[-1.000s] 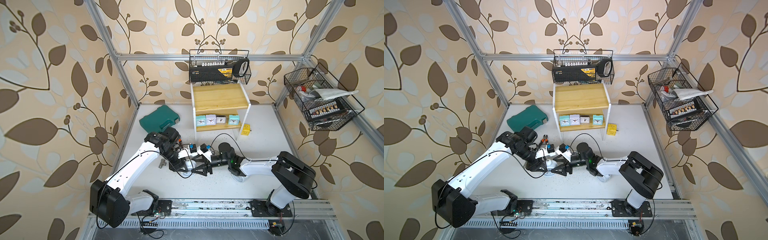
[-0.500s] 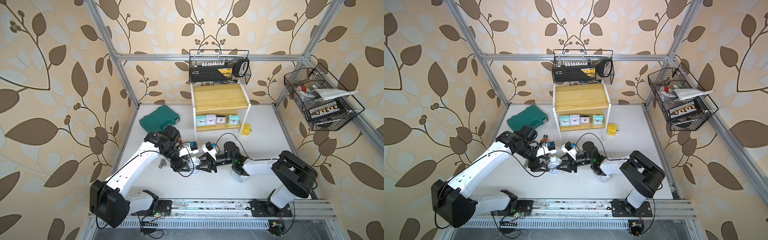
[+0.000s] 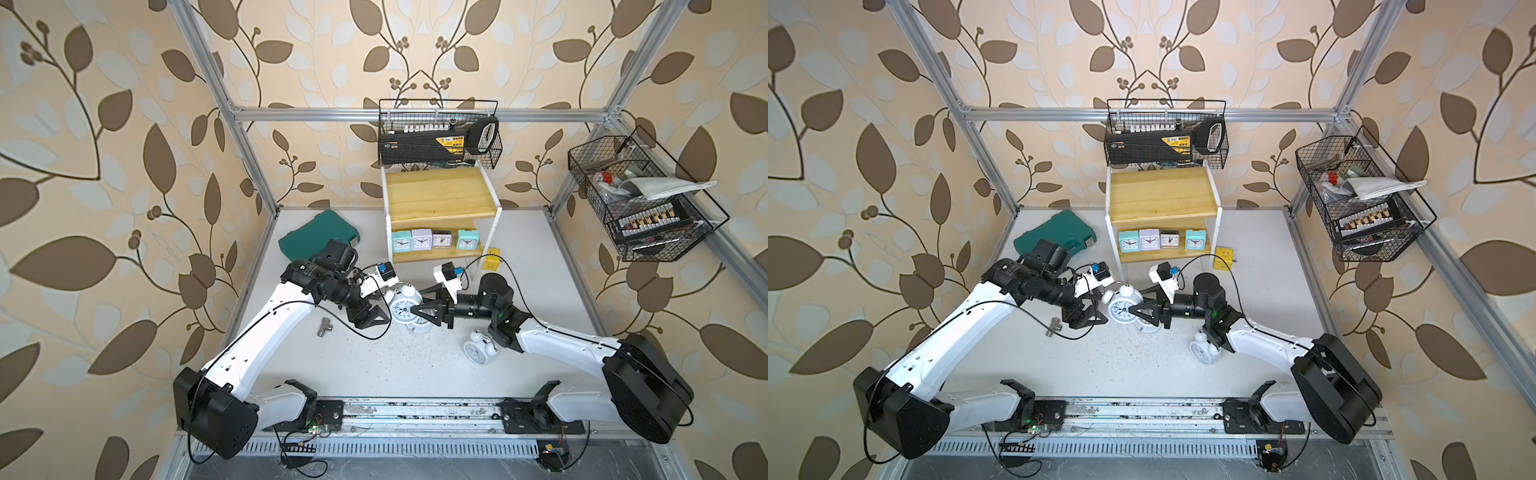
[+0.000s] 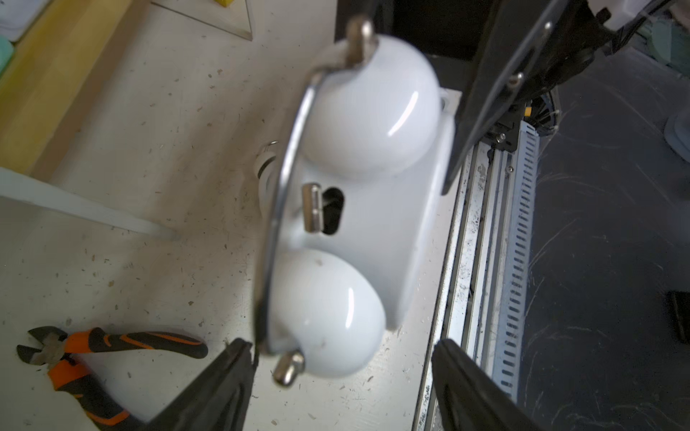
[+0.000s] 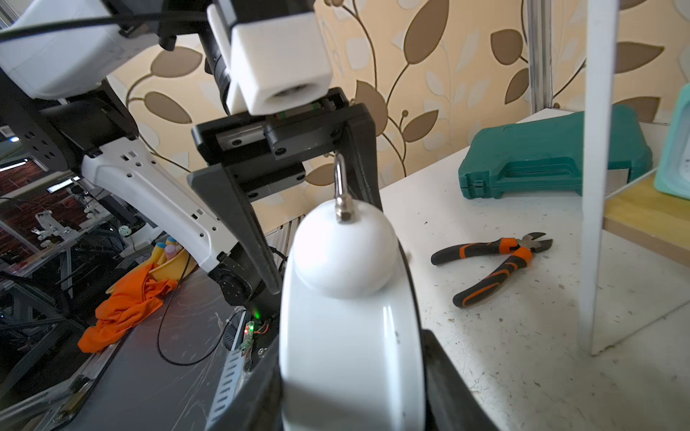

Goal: Place the alarm clocks on the shelf by style
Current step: Pick up the alarm from the center of the board.

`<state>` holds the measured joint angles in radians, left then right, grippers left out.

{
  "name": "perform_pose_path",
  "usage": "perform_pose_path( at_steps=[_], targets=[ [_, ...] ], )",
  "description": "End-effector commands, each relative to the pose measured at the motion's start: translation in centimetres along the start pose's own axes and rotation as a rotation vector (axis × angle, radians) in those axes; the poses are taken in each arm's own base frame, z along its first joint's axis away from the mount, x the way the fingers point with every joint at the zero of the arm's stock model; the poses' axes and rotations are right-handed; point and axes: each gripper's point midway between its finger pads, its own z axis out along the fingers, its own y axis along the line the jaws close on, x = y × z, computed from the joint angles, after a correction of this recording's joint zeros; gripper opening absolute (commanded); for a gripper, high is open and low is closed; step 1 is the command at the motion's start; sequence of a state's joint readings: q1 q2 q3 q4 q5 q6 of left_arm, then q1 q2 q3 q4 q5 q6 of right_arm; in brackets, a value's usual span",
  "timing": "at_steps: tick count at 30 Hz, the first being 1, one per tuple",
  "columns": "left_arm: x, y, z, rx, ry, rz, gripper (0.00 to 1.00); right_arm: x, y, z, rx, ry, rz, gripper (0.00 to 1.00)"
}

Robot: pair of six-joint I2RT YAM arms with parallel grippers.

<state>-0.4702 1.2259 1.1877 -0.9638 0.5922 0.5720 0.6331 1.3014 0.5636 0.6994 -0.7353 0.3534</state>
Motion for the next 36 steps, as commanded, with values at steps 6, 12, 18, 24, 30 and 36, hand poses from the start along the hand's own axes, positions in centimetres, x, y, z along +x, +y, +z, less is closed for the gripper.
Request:
perform_pose_path(
  at_steps=[6, 12, 18, 24, 30, 36],
  targets=[
    [-5.4, 0.1, -2.5, 0.091, -0.193, -0.114, 0.8, -3.9, 0.4, -2.3, 0.072, -0.136, 0.13, 0.39],
    [-7.8, -1.4, -4.4, 0.297, -0.315, -0.17, 0.82, -5.6, 1.6, -3.5, 0.035, -0.222, 0.195, 0.39],
    [-8.8, -2.4, -4.7, 0.422, -0.371, -0.187, 0.82, -7.4, 2.8, -4.1, -0.023, -0.306, 0.223, 0.38],
    [-8.4, -1.9, -3.7, 0.446, -0.369, -0.232, 0.83, -8.2, 2.9, -4.6, -0.029, -0.36, 0.241, 0.38],
    [-8.2, -1.6, -3.0, 0.487, -0.368, -0.266, 0.82, -8.9, 3.4, -3.8, -0.047, -0.418, 0.28, 0.37],
    [-8.2, -2.0, -3.1, 0.521, -0.378, -0.263, 0.76, -8.7, 3.4, -2.6, -0.039, -0.431, 0.285, 0.37]
  ],
)
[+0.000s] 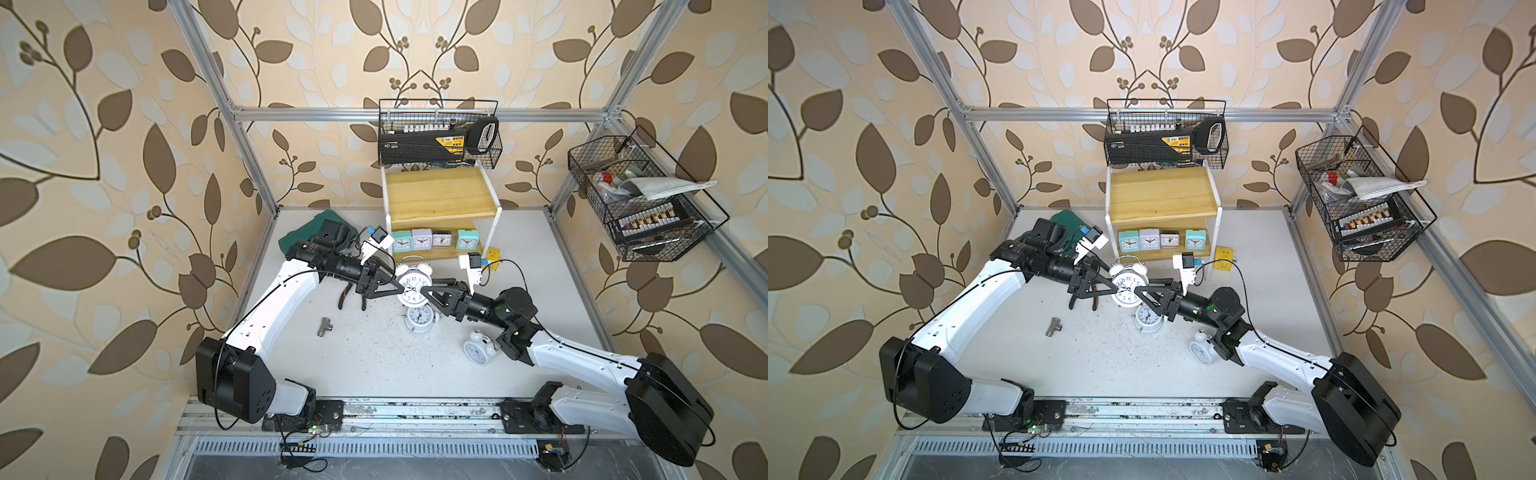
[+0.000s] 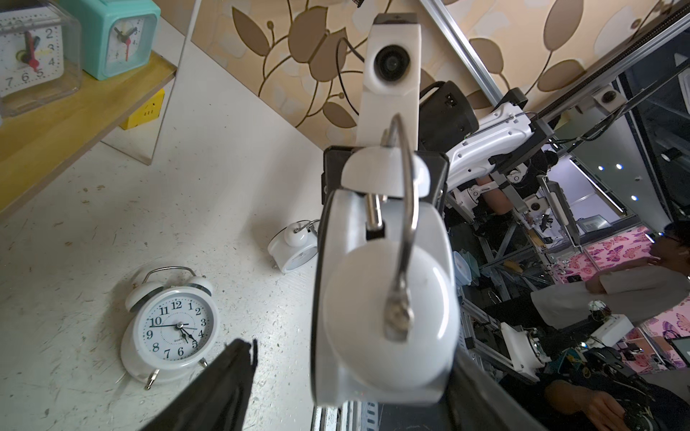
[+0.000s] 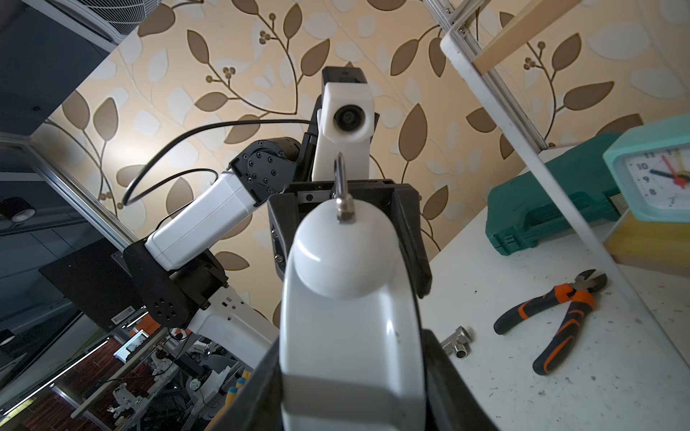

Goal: Place the alarm clocks on the shelf by style
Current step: Pick up the alarm from the center of the board.

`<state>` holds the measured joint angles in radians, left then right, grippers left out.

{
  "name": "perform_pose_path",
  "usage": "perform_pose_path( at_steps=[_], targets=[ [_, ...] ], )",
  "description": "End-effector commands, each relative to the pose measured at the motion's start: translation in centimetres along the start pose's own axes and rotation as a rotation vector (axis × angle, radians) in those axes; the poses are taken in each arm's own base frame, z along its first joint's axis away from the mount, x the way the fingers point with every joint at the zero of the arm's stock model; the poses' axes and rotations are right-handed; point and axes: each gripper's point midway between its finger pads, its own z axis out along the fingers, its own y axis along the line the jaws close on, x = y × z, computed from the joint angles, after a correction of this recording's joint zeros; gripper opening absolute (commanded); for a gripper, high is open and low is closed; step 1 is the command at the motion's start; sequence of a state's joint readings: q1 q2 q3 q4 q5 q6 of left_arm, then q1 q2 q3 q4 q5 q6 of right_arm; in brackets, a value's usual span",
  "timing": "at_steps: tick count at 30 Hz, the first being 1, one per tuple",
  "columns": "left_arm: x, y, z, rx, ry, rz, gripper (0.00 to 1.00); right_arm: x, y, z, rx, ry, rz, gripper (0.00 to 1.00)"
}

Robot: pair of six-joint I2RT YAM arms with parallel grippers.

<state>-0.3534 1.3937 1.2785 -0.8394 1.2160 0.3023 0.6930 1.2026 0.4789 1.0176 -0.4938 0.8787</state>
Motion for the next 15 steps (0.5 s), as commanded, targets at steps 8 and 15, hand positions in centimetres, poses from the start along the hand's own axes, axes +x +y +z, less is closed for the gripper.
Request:
perform_pose_path(
  at_steps=[8, 15],
  targets=[
    [-0.09, -2.01, -0.19, 0.094, -0.026, 0.041, 0.61, -2.09, 0.99, 0.51, -0.008, -0.12, -0.079, 0.36],
    [0.19, -2.14, -0.1, 0.112, -0.021, 0.036, 0.54, -1.98, 0.63, 0.96, 0.008, -0.119, -0.086, 0.36]
  ],
)
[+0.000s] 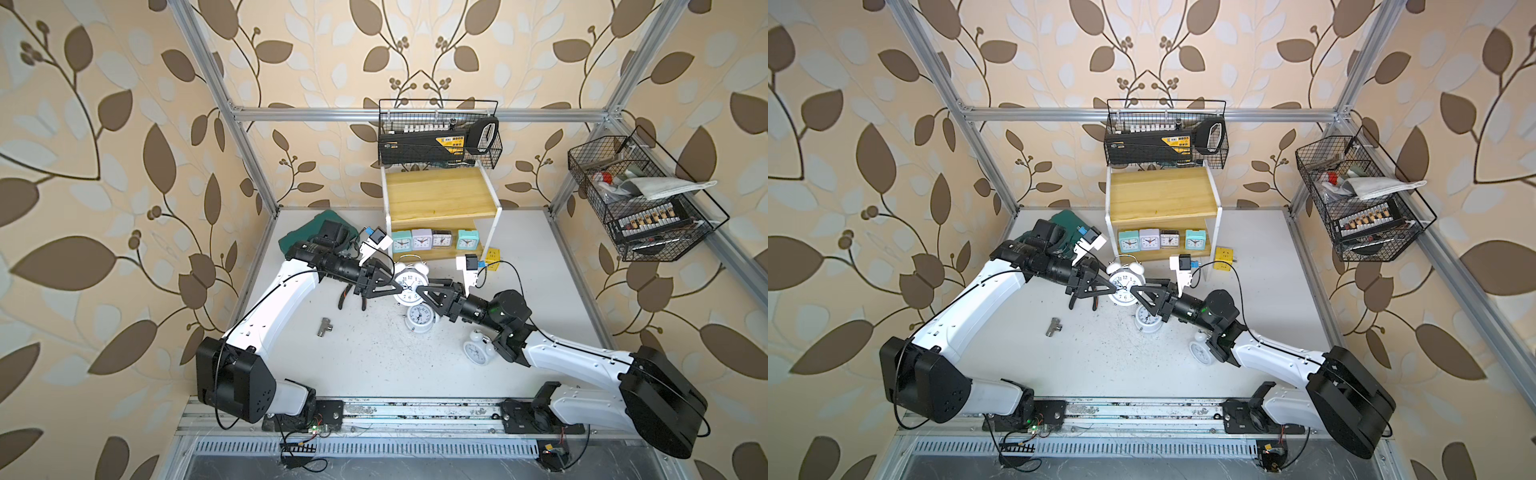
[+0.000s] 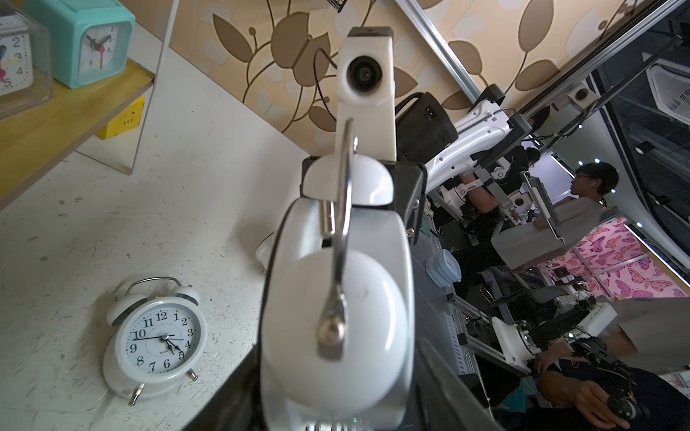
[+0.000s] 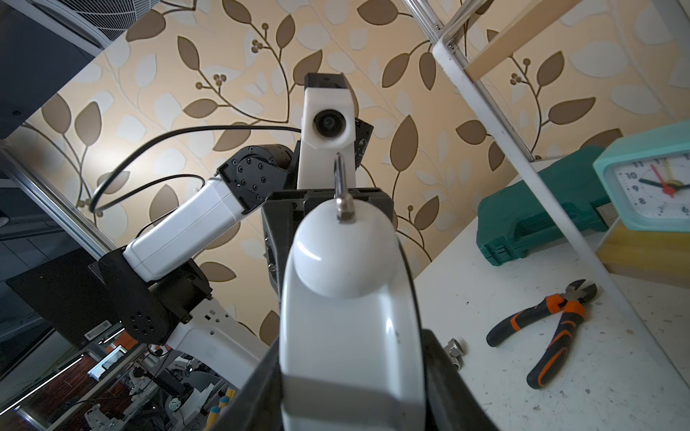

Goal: Place the alarm clocks on the shelf by style
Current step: Pick up the alarm from the center of the board.

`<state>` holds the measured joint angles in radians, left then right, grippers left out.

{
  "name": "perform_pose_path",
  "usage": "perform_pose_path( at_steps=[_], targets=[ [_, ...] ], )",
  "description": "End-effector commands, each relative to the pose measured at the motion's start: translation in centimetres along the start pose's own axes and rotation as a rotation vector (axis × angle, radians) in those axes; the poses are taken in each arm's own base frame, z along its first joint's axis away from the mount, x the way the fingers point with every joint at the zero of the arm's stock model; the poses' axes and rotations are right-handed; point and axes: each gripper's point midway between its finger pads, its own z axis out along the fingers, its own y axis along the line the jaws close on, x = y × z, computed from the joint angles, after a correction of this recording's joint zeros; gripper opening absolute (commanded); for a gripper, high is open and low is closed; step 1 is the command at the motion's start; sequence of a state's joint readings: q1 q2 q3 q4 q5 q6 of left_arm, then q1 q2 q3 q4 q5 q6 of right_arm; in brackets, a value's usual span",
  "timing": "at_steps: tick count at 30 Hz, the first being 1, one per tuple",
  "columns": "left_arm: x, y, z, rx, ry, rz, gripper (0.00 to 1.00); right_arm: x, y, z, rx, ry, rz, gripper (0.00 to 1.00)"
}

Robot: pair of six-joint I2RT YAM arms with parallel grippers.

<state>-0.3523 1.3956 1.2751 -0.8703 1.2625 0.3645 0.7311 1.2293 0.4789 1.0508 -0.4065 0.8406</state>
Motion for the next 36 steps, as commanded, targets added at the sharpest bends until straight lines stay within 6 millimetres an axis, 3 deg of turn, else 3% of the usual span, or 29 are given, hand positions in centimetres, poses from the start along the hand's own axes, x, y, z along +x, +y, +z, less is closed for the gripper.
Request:
perform_pose_path(
  at_steps=[1, 7, 18, 20, 28, 36],
  targets=[
    [0.0, -1.4, 0.0, 0.064, -0.015, 0.01, 0.52, -1.9, 0.8, 0.5, -0.015, -0.076, -0.054, 0.36],
    [0.1, -1.4, -0.1, 0.057, -0.011, 0.026, 0.36, -1.4, 0.3, 0.4, 0.013, -0.046, -0.073, 0.39],
    [1.4, -0.8, -0.2, -0.027, 0.038, 0.109, 0.23, 1.3, -0.2, 0.1, 0.078, 0.217, -0.148, 0.77],
    [1.7, -0.8, -0.3, -0.032, 0.046, 0.117, 0.23, 0.9, -0.4, -0.1, 0.07, 0.25, -0.148, 0.81],
    [2.5, -0.7, -0.5, -0.068, 0.084, 0.158, 0.22, 1.6, 0.2, -0.2, 0.005, 0.412, -0.15, 0.82],
    [2.8, -0.9, -0.5, -0.07, 0.095, 0.171, 0.22, 2.0, 0.5, 0.4, -0.026, 0.486, -0.168, 0.74]
  ],
)
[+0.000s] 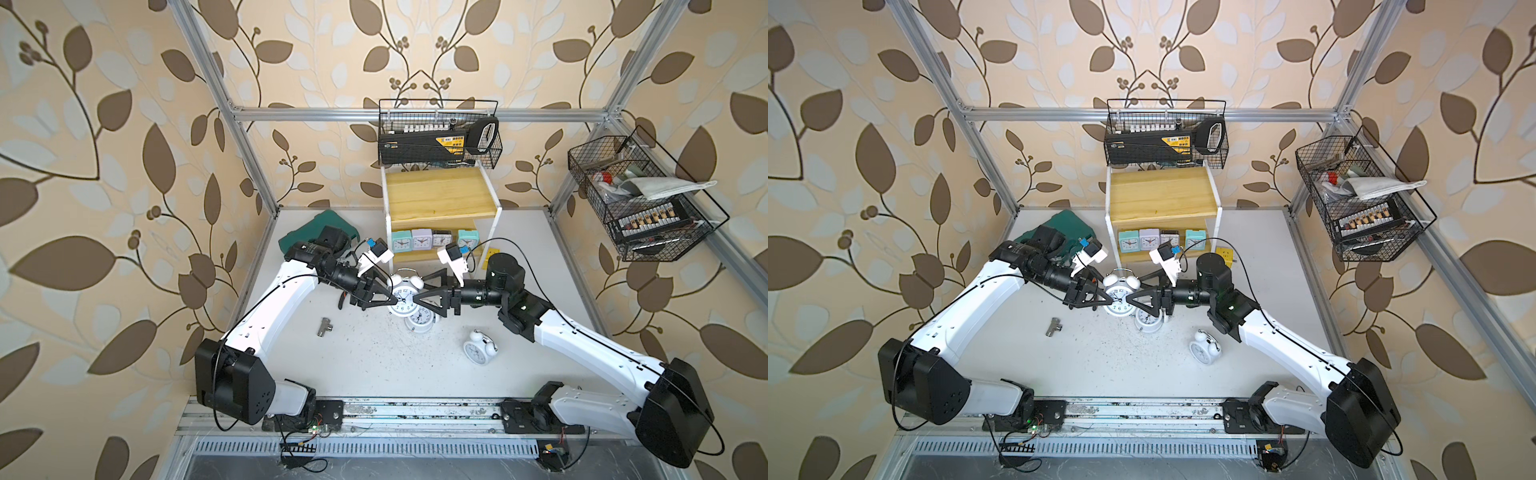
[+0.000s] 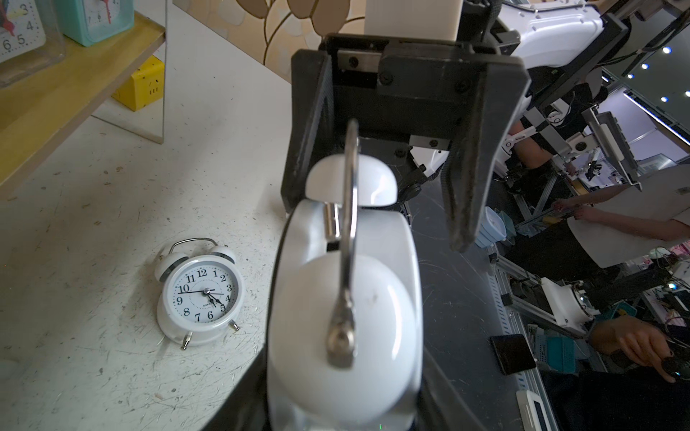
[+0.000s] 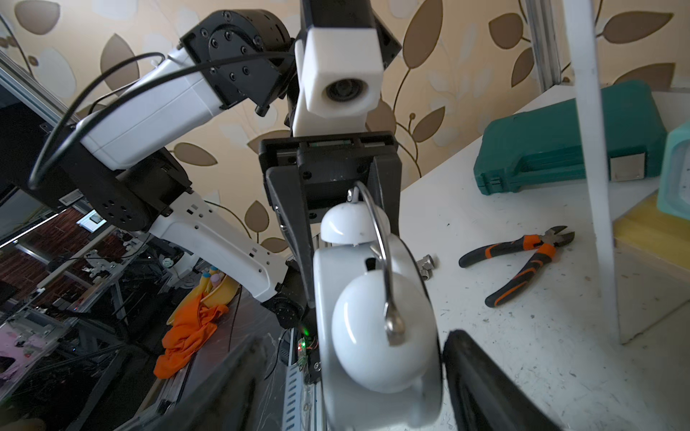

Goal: Place the alarm clocks on the shelf by style
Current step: Pick up the alarm from the center of the board.

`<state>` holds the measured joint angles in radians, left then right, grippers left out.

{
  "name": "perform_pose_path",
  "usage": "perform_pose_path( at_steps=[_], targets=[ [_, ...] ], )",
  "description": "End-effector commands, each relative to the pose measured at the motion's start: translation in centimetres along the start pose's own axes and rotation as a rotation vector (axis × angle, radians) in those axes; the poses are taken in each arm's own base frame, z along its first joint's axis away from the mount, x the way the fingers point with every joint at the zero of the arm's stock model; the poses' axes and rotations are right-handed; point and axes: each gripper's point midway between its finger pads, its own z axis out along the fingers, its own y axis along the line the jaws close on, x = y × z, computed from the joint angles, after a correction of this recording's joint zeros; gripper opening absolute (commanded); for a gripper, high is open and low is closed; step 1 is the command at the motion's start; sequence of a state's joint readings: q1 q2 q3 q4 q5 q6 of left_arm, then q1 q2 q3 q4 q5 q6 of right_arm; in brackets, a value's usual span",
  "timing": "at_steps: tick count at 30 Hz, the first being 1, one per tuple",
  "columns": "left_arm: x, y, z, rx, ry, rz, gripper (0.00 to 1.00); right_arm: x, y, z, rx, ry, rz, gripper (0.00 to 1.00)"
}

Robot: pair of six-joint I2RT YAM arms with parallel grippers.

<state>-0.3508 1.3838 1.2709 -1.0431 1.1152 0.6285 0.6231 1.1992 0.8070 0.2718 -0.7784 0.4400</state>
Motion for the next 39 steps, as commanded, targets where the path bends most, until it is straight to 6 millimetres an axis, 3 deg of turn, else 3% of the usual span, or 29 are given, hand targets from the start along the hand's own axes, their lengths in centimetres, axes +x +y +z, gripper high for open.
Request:
perform_pose_path(
  at_steps=[1, 18, 23, 26, 28, 34, 39],
  targets=[
    [-0.5, -1.8, -0.4, 0.027, -0.028, 0.064, 0.22, 0.4, 0.3, 0.3, -0.031, 0.05, -0.017, 0.72],
    [-0.4, -2.0, -0.5, 0.021, -0.024, 0.075, 0.25, 0.4, -0.4, 0.8, -0.03, 0.072, -0.06, 0.44],
    [-0.2, -2.0, -0.5, 0.019, -0.02, 0.075, 0.38, -0.1, -0.6, 0.7, -0.042, 0.072, -0.065, 0.33],
    [-0.2, -2.0, -0.5, 0.012, -0.016, 0.077, 0.63, -0.7, -0.9, 0.4, -0.039, 0.068, -0.073, 0.31],
    [-0.1, -1.8, -0.6, -0.004, -0.008, 0.079, 0.7, -1.4, -1.2, 0.0, -0.022, 0.063, -0.084, 0.3],
    [-0.1, -1.6, -1.4, -0.051, 0.003, 0.082, 0.75, -3.8, -1.3, -1.9, 0.029, 0.073, -0.152, 0.29],
    [-0.1, -2.3, -1.8, -0.036, -0.002, 0.088, 0.76, -7.3, -1.1, -4.2, 0.073, 0.057, -0.225, 0.28]
  ],
)
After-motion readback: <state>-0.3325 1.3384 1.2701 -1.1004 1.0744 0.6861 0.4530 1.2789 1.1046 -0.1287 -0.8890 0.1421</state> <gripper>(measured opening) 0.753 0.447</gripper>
